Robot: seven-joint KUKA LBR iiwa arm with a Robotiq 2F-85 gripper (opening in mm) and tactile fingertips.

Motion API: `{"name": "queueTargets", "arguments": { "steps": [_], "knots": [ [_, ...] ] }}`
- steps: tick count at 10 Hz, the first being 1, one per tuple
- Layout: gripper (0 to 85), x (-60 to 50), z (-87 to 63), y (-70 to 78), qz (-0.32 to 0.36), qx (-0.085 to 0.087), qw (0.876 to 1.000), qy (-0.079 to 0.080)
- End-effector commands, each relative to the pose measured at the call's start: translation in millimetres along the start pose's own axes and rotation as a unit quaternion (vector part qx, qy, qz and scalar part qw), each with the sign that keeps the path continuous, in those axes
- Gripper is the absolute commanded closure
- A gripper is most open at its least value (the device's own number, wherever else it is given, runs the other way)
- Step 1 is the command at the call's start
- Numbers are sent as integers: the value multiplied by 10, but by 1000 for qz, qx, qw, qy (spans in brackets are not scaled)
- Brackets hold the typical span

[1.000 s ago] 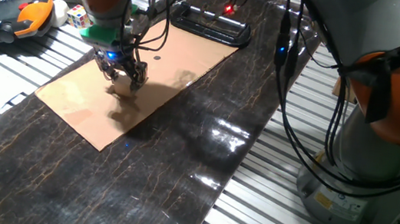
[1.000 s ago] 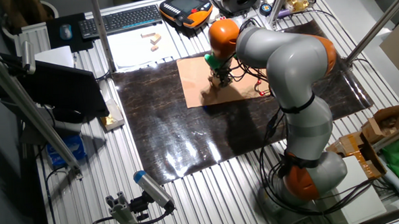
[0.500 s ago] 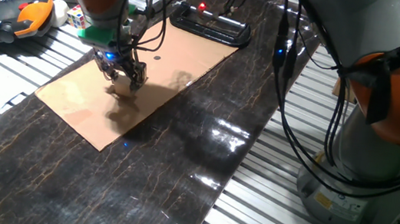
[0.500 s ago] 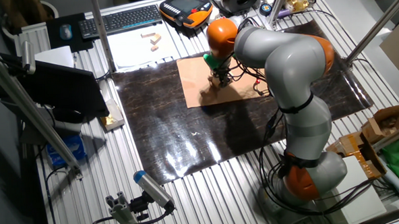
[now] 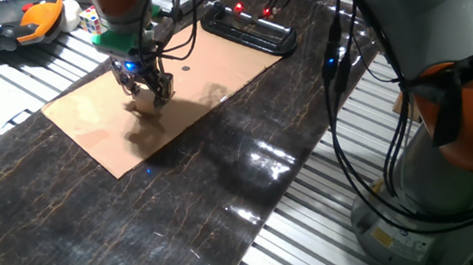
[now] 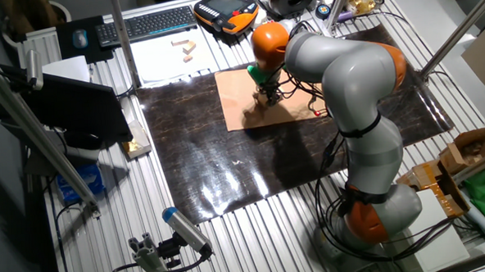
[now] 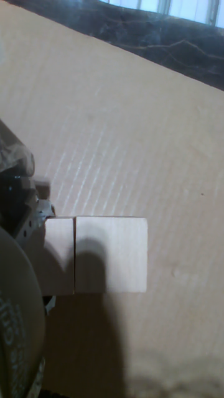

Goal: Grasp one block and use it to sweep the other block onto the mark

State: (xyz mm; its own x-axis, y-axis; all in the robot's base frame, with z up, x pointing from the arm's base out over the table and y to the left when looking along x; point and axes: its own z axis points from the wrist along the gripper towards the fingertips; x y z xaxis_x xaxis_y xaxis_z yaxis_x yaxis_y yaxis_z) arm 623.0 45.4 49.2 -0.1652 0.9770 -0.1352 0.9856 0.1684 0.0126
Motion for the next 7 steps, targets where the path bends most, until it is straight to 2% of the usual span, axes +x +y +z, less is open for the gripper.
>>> {"name": "queueTargets", "arguments": {
  "steps": [1,7],
  "knots": [
    [843,0,0,1,4,1,1000,-1],
    [843,-32,19,-4,-4,0,1000,0]
  ]
}}
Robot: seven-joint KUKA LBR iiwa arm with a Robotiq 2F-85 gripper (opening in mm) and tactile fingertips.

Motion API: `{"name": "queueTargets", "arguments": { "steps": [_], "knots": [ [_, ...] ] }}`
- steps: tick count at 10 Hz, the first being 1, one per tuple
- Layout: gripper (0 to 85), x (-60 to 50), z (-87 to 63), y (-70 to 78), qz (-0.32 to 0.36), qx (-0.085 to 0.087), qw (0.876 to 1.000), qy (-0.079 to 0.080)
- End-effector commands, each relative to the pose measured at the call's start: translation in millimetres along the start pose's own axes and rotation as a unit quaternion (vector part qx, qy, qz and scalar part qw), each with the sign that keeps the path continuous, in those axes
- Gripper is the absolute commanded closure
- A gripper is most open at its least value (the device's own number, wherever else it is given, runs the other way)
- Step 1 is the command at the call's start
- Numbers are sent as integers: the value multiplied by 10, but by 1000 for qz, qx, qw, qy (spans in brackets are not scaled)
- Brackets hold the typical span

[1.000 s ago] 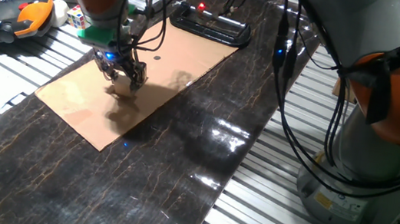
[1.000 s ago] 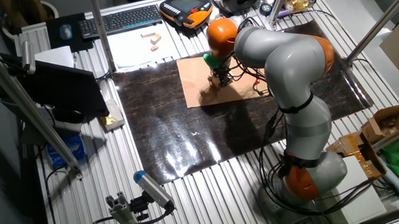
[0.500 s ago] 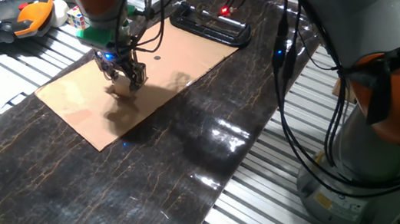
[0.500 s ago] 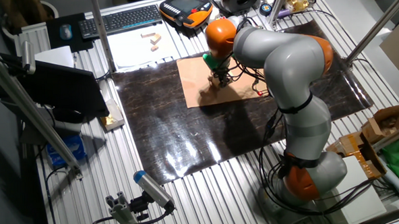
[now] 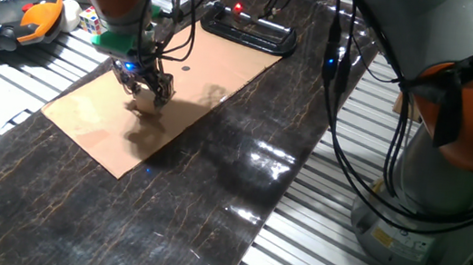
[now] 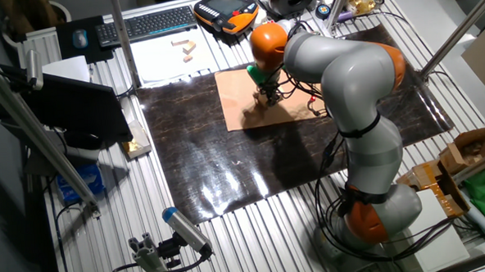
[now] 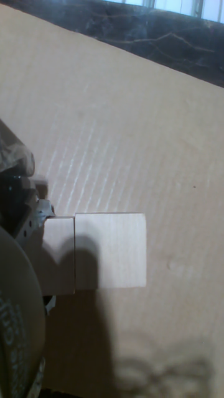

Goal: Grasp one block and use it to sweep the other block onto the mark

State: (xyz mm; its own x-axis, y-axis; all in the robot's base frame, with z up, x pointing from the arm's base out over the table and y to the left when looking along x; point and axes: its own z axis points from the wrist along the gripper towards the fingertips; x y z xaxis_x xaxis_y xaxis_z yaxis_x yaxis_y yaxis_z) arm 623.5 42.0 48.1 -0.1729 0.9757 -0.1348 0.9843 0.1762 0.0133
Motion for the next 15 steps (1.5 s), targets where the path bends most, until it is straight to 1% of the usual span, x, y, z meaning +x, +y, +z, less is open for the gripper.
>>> {"name": "queueTargets", "arguments": {
  "steps": [1,7,15],
  "knots": [
    [843,-3,4,-3,0,0,1000,0],
    [843,-45,5,-1,11,1,1000,-8],
    [843,-121,18,-6,7,0,1000,-10]
  ]
}}
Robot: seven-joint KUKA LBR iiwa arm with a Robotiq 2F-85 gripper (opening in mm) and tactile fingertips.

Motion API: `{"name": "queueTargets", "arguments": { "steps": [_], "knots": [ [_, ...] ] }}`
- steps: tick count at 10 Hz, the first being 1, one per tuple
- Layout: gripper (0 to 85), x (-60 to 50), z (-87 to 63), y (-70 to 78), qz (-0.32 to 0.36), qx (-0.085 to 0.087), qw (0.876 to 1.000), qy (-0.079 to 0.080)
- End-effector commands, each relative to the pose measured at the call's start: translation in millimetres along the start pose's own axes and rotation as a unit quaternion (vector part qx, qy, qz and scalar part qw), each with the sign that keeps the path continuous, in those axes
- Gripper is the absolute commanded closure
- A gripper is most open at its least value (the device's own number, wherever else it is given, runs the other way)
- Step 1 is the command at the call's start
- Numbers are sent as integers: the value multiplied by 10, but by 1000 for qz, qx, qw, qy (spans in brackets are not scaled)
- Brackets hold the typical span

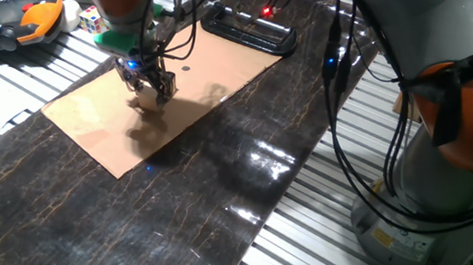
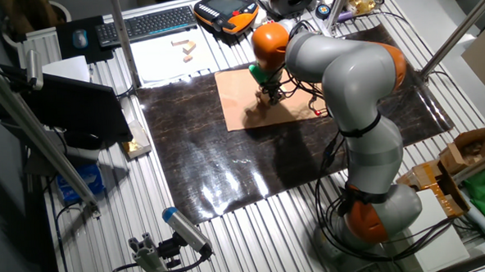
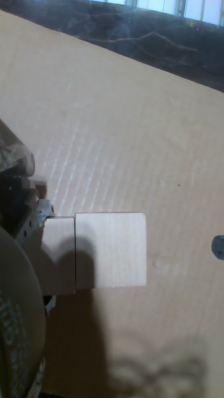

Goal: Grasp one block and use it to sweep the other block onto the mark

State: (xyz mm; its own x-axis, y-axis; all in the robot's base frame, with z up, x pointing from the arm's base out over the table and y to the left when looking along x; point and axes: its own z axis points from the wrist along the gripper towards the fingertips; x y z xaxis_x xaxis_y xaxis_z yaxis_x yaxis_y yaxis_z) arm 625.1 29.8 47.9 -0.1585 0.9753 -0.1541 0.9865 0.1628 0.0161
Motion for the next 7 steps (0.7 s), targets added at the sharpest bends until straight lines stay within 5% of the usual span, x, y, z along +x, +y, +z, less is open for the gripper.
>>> {"name": "queueTargets", "arguments": {
  "steps": [1,7],
  "knots": [
    [843,-12,1,0,0,0,1000,0],
    [843,-73,8,2,3,-1,1000,1]
  ]
}}
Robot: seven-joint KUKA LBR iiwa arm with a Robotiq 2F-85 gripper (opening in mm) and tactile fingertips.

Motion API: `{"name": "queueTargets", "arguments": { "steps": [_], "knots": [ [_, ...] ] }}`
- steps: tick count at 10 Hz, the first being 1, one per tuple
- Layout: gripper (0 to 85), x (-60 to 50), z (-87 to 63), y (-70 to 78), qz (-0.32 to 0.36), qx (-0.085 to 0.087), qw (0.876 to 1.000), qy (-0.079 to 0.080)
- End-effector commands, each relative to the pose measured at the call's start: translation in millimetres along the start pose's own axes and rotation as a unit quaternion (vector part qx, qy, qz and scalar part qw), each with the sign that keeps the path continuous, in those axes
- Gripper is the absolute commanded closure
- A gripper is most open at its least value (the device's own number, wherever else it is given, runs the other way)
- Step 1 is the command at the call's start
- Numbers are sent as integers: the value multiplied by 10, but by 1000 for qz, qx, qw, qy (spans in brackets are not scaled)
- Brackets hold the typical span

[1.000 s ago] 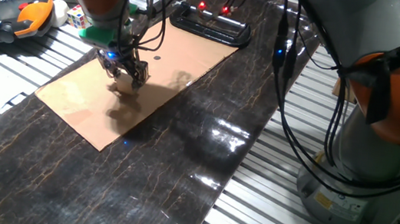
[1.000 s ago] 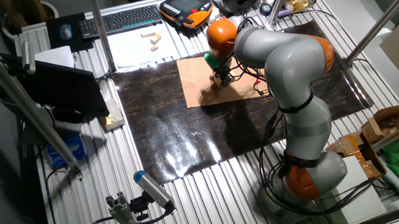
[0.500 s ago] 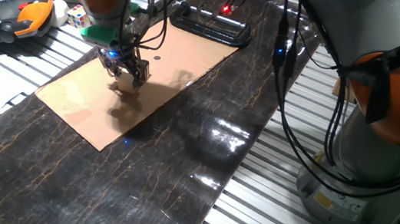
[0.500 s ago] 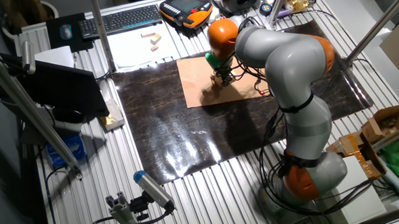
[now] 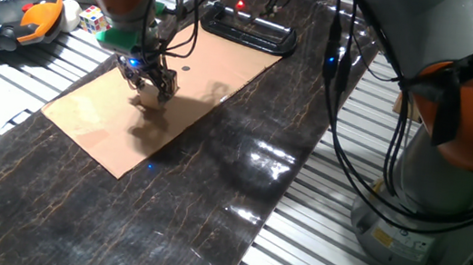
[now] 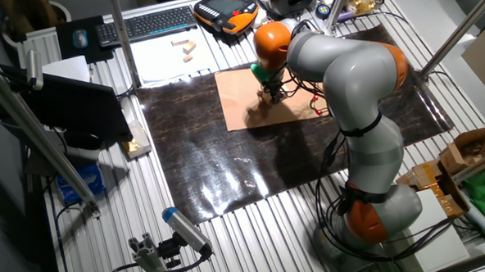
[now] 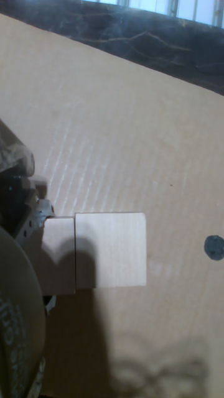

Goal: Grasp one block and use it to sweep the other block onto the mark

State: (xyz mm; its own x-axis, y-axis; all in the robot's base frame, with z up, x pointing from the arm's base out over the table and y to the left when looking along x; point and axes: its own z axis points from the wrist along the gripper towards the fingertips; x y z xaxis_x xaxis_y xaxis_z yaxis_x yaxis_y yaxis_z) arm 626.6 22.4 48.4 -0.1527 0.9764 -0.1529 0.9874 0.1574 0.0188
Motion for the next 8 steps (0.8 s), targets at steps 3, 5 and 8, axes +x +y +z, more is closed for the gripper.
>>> {"name": "queueTargets", "arguments": {
  "steps": [3,5,8],
  "knots": [
    [843,-23,-1,-2,-2,0,1000,-2],
    [843,-50,7,-8,-3,0,1000,-1],
    [843,-94,31,-21,-6,-3,1000,0]
  ]
}}
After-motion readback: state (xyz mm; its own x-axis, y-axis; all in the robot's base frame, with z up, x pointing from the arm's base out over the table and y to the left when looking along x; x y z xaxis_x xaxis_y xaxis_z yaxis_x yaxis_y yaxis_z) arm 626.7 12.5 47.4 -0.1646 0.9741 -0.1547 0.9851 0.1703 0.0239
